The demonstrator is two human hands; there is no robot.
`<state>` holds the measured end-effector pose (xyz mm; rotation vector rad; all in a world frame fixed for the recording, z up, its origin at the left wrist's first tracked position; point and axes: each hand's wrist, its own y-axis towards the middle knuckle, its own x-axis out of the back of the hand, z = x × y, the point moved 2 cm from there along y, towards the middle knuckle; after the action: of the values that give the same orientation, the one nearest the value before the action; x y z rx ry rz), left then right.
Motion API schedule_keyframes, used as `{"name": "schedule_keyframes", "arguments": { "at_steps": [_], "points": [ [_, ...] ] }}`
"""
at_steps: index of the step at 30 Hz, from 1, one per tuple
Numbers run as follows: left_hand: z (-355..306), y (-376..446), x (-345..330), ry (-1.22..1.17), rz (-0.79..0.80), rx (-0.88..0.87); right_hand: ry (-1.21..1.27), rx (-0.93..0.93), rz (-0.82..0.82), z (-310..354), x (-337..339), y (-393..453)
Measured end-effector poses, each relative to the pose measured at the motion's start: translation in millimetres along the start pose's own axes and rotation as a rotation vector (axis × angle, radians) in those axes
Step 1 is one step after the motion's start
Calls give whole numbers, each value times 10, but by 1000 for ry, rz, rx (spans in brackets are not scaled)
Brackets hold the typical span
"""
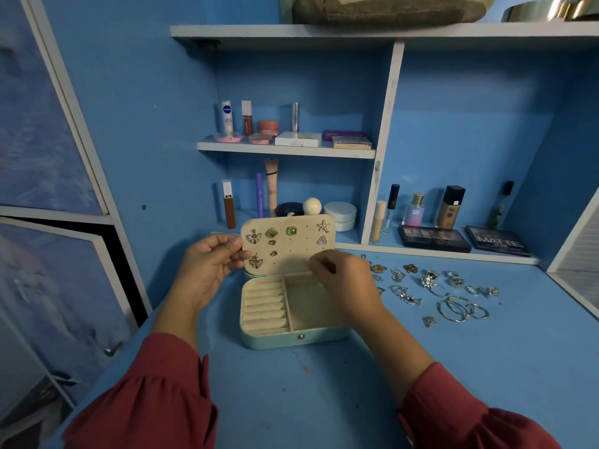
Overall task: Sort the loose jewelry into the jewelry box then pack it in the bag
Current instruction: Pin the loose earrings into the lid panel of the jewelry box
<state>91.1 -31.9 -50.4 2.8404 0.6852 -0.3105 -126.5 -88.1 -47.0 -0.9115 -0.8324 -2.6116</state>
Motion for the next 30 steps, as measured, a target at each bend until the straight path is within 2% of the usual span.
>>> {"name": "schedule_keyframes", "arguments": {
  "at_steps": [4,10,19,30],
  "points": [
    [-19,-15,18,-11,41,13,192,-65,-163,-7,23,13],
    [-31,-26,19,-2,55,4,293,-67,-296,90,-34,65],
    [-41,-31,13,-3,64,2,352,-132,-313,80,-86,96],
    [-41,-41,23,-14,76,6,448,-79,-300,79,-83,130]
  ]
}}
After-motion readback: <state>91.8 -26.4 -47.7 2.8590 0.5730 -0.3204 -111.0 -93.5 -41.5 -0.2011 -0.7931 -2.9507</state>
